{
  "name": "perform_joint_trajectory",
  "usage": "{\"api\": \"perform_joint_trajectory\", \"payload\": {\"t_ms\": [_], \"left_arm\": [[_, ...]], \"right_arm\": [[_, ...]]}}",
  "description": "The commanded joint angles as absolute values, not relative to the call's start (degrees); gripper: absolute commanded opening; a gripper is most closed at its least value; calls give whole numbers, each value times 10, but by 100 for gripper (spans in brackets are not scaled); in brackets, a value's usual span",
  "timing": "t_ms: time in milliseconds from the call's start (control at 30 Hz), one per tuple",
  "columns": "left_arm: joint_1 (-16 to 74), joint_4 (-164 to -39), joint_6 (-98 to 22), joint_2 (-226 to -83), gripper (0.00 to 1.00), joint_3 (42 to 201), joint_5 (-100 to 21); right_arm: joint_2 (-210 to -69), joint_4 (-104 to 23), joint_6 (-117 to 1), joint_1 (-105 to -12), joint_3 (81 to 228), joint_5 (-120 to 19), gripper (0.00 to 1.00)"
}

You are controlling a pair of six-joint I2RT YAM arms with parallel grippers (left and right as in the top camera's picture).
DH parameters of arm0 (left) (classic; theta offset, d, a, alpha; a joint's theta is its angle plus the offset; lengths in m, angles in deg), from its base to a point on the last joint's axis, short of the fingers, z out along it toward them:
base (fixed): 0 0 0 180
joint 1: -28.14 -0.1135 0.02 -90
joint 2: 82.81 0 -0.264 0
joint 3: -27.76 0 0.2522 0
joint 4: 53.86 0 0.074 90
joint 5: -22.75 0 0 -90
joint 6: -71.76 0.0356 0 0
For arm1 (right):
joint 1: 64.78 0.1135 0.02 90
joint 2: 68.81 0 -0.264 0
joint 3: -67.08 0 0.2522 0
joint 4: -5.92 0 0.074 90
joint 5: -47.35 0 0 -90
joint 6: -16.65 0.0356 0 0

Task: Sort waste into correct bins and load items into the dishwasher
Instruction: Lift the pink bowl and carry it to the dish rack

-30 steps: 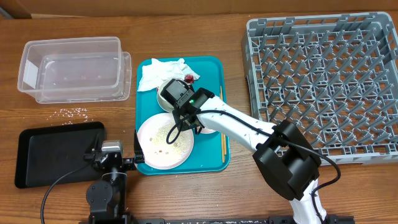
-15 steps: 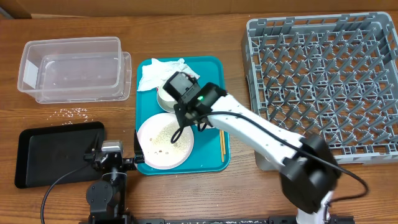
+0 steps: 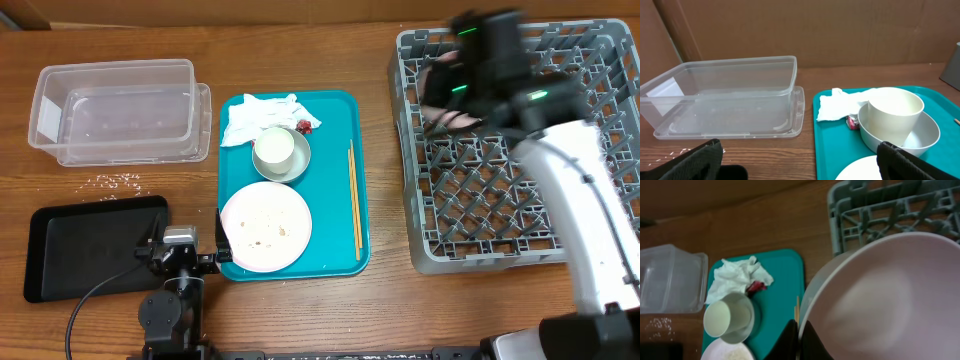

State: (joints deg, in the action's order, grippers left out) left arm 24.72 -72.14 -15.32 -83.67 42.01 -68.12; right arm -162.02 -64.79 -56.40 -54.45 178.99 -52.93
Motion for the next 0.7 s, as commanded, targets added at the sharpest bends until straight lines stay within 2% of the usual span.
{"api": "perform_joint_trajectory", "payload": {"t_ms": [0, 133, 233, 467, 667], "left_arm": [[244, -720, -161, -830, 100, 418, -675], [244, -720, -161, -830, 100, 418, -675], [244, -720, -161, -830, 100, 418, -675], [244, -720, -161, -830, 100, 418, -675], [244, -720, -161, -830, 100, 418, -675]], "right_arm": [[-1639, -629, -663, -640, 1794, -783, 4], [-1681, -581, -689, -726, 1794, -997, 4], [-1720, -542, -689, -759, 1794, -1080, 4], [-1814, -472, -609, -797, 1794, -1143, 4], [-1870, -456, -584, -813, 1794, -1173, 4]]}}
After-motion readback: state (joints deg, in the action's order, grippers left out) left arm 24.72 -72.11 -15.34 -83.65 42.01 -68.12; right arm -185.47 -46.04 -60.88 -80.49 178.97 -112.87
